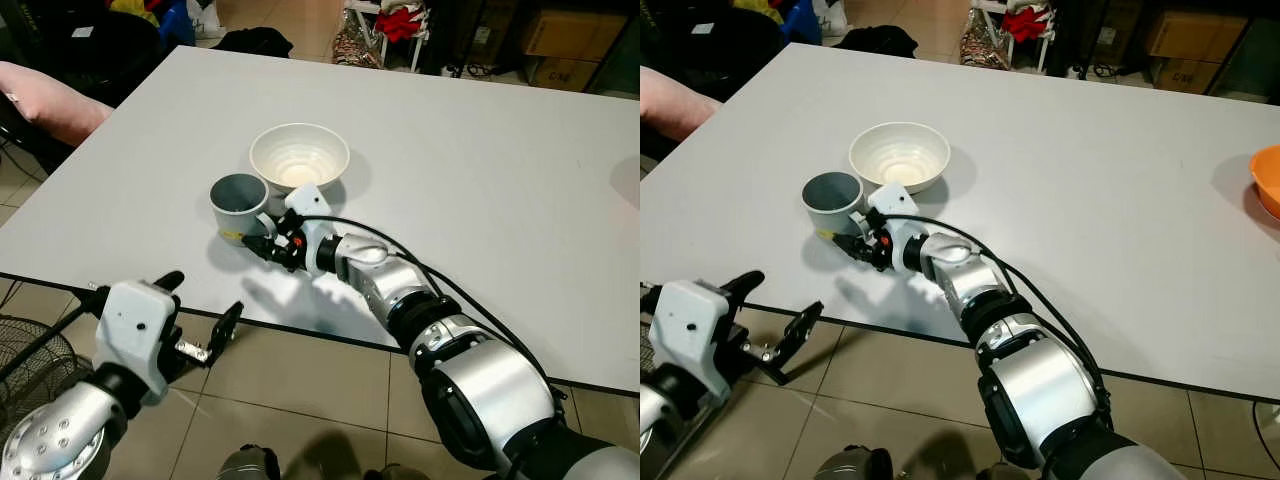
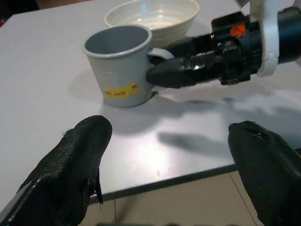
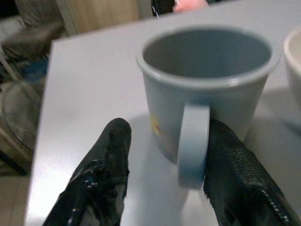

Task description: Setting the table

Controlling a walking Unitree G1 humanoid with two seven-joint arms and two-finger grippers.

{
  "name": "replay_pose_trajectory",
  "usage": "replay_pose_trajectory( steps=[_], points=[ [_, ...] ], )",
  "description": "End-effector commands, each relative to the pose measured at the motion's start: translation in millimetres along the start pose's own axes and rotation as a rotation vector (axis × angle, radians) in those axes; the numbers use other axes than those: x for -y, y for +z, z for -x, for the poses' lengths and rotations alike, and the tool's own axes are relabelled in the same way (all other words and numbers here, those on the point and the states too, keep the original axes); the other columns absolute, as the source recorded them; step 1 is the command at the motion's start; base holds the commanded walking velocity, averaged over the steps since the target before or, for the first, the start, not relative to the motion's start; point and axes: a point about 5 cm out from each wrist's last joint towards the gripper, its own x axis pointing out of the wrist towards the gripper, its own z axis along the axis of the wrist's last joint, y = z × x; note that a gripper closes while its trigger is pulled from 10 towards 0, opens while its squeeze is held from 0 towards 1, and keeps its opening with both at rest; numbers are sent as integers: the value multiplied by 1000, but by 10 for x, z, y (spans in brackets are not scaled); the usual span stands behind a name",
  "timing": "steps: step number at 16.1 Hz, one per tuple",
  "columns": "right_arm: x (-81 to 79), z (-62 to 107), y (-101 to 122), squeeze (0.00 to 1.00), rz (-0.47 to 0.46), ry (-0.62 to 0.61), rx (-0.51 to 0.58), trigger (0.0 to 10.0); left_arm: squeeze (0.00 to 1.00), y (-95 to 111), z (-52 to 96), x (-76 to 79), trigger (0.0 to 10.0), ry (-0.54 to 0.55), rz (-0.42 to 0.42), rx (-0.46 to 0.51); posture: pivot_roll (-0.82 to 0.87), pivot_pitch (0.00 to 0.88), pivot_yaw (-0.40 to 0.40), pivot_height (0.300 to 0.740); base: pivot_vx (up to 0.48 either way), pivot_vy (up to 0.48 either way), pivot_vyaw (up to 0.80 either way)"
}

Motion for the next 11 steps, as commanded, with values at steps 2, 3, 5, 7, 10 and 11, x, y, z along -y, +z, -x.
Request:
replay_pose_trajectory(
  steps=[2,3,5,7,10,11],
  points=[
    [121,150,48,1000,20,10,58,10000,0,-18,-28,0,10000,-6,2,-1,47,38,16,740,0,0,0],
    [174,234,44,1000,29,11,71,10000,0,-17,-43,-1,10000,-7,1,2,42,30,19,740,0,0,0],
    [186,346,50,0,18,54,107,10000,0,-15,-69,8,10000,-16,3,8,33,18,26,740,0,0,0],
    [91,510,41,0,0,160,150,10000,0,-13,-107,38,10000,-35,9,16,21,1,38,740,0,0,0],
    [91,896,18,0,43,22,192,10000,0,8,-161,103,10000,-28,17,40,19,0,22,740,0,0,0],
    [116,1014,29,0,48,-61,217,10000,0,9,-183,113,10000,-3,21,44,21,0,20,740,0,0,0]
  ],
)
